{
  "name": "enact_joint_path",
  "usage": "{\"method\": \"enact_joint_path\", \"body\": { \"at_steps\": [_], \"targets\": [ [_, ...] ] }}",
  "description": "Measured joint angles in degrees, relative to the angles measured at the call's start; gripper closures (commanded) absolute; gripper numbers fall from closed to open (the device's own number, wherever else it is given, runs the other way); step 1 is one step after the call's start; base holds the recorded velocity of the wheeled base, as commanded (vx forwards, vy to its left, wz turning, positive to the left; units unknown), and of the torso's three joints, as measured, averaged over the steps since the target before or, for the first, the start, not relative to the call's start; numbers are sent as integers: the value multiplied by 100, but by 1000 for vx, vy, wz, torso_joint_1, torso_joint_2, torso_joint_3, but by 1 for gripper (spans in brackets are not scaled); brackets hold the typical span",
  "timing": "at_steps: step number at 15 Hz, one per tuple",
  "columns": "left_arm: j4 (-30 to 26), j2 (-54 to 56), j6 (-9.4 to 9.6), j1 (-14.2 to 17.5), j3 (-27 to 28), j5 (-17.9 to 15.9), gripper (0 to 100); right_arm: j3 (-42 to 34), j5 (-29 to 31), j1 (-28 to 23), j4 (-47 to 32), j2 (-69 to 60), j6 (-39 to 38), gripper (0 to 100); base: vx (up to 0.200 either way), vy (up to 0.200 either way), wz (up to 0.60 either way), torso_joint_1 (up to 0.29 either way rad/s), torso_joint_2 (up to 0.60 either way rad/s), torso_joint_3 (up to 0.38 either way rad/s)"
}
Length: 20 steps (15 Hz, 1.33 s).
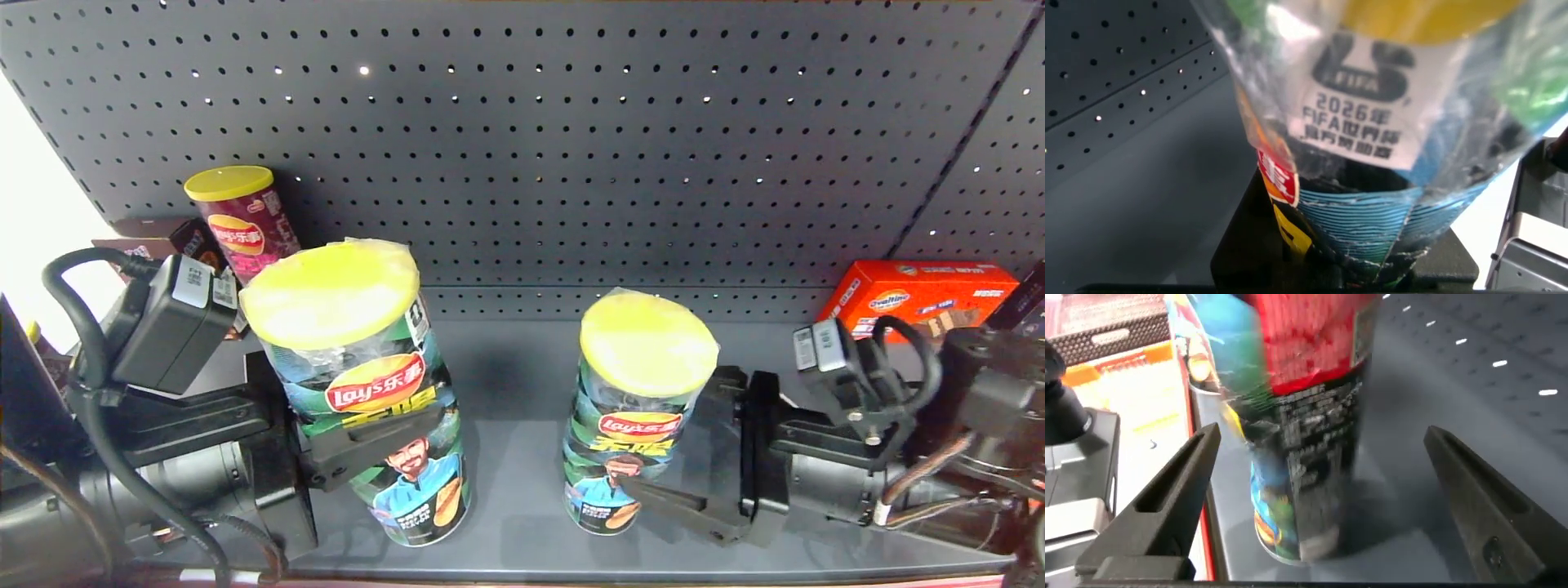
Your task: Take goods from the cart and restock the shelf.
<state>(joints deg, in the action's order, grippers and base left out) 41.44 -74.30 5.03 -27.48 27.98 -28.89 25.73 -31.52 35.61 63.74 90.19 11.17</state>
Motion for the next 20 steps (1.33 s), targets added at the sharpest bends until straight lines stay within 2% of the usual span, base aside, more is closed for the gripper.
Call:
{"method": "enact_joint_path", "body": {
  "at_steps": [2,4,7,10,14,17,19,20],
  "targets": [
    [0,60,5,6,-37,0,100,-178,2,-249,-213,-703,-9,0,0,0,0,0,0,0],
    [2,90,21,2,-102,-9,100,-297,11,-551,-764,-1558,-15,0,0,0,0,0,0,0],
    [6,118,27,-2,-130,-11,100,-319,207,-1067,-2209,-3034,-37,0,0,0,0,0,0,0],
    [13,140,32,-2,-135,-20,100,-378,734,-1495,-3699,-4524,-226,0,0,0,0,0,0,0],
    [13,145,44,6,-117,-9,100,-645,1752,-1737,-5556,-6463,-439,0,0,0,0,0,0,0],
    [13,171,49,20,-98,7,100,-1202,2567,-1968,-6068,-7602,-527,0,0,0,0,0,0,0],
    [5,223,44,24,-130,7,100,-1620,3148,-2092,-6040,-8049,-569,0,0,0,0,0,0,0],
    [2,239,49,59,-138,5,100,-1824,3210,-2125,-5987,-8184,-586,0,0,0,0,0,0,0]
  ]
}}
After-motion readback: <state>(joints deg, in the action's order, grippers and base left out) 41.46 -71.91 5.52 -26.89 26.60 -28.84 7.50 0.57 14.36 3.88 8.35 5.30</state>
